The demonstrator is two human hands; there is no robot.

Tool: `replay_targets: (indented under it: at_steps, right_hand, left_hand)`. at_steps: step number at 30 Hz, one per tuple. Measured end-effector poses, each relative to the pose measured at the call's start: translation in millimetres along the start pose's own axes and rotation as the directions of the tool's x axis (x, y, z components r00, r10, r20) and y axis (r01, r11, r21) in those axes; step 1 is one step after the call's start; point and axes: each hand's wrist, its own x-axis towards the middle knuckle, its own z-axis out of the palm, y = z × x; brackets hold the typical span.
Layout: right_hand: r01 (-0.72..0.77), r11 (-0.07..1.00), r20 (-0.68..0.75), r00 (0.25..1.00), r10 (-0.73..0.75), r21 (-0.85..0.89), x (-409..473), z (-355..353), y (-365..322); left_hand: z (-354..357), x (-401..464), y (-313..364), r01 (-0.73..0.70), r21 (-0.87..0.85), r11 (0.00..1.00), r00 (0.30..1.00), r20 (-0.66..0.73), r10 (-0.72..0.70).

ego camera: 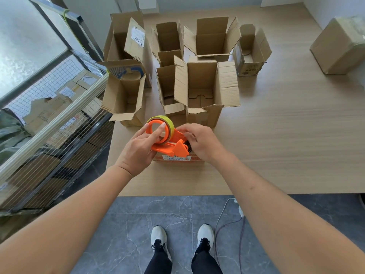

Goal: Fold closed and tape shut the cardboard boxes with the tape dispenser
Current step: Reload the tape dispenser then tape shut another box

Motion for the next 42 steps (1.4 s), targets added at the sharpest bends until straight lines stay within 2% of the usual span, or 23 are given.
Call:
replay_targets:
  at_steps: [2,4,9,17,23,29,36,42]
  right_hand:
    - [-0.022,0.997,-0.041,0.999,0.026,0.079,3,1,-5]
    - [-0.017,0.992,0.005,1.0,0.016,0.124,7,3,-10]
    - [0.01,0.998,0.07,0.997,-0.014,0.062,14,5,-10]
    - [0.01,0.998,-0.07,0.998,-0.005,0.067,15,6,-8]
    - [-0.009,0.998,-0.08,0.997,0.014,0.063,20,6,-10]
    - [-0.129,0.983,-0.024,0.991,0.133,0.131,29,9,-18]
    - [-0.216,0.941,-0.091,0.965,0.247,0.26,30,10,-17]
    - [-0.3,0.846,-0.111,0.917,0.383,0.441,34,16,-16]
  left_hand:
    - [1,0,0,0.002,0.001,1.0,1.0,-0.005,-0.002]
    - [1,0,-1,0.001,0.001,1.0,1.0,-0.009,-0.001]
    - [1,2,-4,-0.003,-0.013,1.0,1.0,0.003,0.003]
    - [1,3,-4,0.019,-0.041,0.999,1.0,-0.008,-0.019]
    - [0,4,-4,0.023,-0.054,0.998,1.0,-0.005,-0.024]
    - [1,3,-6,0.028,-0.066,0.997,1.0,0.013,-0.028]
    - [0,7,-7,0.028,-0.079,0.997,1.0,0.01,-0.027]
    - [1,8,-8,0.043,-0.086,0.995,0.999,0.019,-0.041]
